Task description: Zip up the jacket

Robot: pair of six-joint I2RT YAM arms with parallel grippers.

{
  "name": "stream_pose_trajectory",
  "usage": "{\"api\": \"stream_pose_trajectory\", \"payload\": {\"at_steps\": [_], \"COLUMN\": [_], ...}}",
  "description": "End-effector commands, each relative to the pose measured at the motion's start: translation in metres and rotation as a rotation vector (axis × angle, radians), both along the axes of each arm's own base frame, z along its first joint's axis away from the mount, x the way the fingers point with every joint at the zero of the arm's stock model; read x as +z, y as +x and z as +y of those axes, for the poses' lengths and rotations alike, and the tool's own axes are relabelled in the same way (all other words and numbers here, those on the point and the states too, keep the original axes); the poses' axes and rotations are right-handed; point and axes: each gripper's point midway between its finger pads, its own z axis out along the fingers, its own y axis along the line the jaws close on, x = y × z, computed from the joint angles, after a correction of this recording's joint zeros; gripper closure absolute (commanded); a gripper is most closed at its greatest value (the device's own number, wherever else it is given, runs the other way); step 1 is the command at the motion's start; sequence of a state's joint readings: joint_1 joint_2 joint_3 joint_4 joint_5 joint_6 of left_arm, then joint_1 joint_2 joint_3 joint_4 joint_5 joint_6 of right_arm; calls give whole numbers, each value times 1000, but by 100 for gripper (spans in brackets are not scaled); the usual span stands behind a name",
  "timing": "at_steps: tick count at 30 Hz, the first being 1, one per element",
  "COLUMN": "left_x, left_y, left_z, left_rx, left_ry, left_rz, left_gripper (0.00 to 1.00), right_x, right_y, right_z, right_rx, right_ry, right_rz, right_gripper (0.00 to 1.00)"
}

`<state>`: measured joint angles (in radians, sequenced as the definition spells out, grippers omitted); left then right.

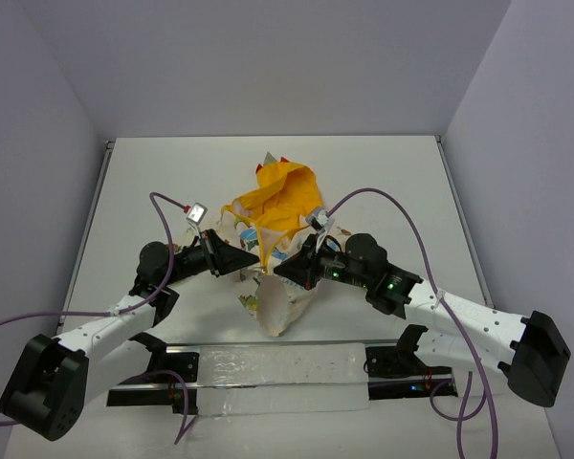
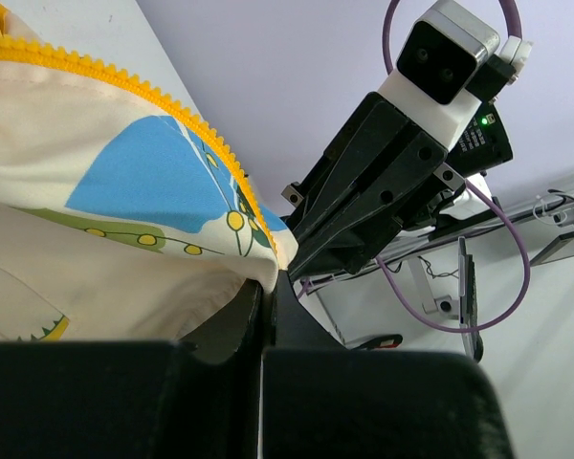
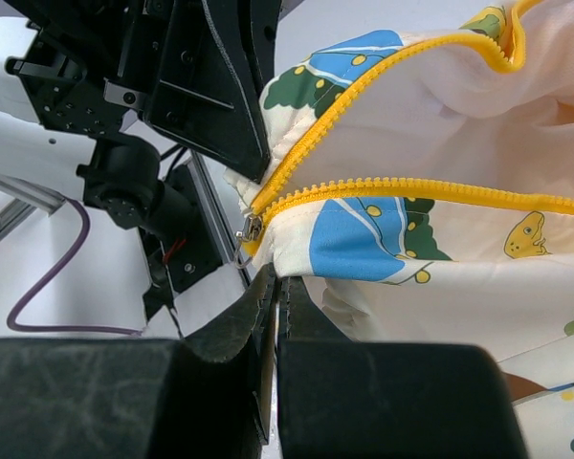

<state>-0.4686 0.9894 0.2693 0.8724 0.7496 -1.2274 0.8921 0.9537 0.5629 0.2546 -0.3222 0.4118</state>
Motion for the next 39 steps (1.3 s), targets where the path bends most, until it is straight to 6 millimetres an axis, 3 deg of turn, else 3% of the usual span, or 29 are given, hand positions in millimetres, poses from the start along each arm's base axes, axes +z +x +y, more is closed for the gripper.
{"api": "stream_pose_trajectory", "payload": {"at_steps": [1,39], "left_x": [16,11], "left_y": [-5,-4], "left_z": [1,0], "left_rx": [-6,1], "left_ry": [-37,-22], "left_rz": [-83,-74], "left_gripper": [100,100], "right_x": [31,48], "right_y": [4,7], "right_z": [0,4], "right_rx": [-14,-22], "right_ry": [95,159], "right_rz": [-69,-81], "right_gripper": [100,100]}}
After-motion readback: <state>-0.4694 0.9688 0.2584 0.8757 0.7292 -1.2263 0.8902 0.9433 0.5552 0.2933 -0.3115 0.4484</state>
